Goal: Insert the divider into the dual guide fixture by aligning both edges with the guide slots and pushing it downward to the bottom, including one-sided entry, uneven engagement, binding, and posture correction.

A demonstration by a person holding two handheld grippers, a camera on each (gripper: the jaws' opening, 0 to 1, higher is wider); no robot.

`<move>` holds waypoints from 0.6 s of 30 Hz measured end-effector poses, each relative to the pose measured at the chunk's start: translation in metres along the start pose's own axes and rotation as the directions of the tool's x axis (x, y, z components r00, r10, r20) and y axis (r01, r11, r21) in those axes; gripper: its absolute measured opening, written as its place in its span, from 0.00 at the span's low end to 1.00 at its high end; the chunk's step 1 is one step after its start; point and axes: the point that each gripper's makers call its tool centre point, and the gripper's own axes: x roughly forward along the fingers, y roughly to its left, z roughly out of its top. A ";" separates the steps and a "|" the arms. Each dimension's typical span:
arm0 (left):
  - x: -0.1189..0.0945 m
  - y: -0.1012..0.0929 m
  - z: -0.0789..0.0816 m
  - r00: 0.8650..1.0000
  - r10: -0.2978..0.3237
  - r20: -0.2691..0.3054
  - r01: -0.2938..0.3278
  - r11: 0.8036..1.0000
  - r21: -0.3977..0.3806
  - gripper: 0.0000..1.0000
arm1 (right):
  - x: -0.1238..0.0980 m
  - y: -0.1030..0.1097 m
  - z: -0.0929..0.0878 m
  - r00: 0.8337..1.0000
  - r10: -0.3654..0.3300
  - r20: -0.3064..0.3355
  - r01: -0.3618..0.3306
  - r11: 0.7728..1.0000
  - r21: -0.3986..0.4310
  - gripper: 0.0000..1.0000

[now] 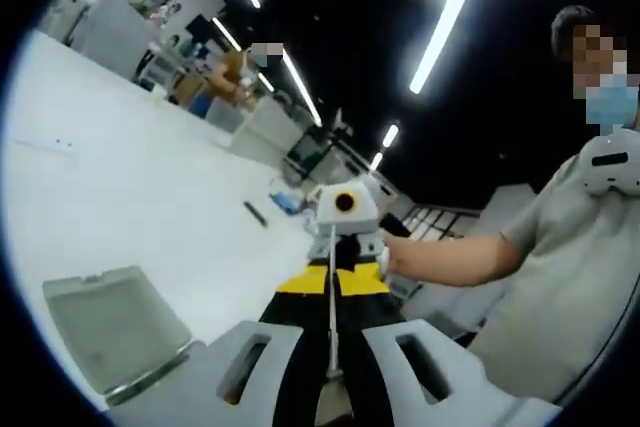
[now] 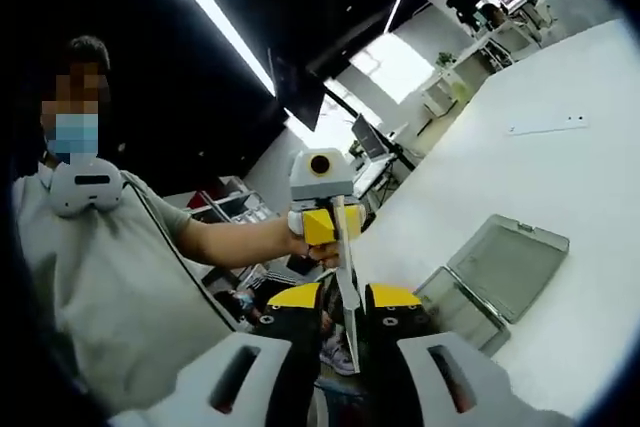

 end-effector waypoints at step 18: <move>-0.004 -0.002 -0.002 1.000 -0.012 0.011 0.012 1.000 -0.008 0.00 | 0.005 0.000 -0.003 1.000 0.009 0.005 -0.009 1.000 0.015 0.03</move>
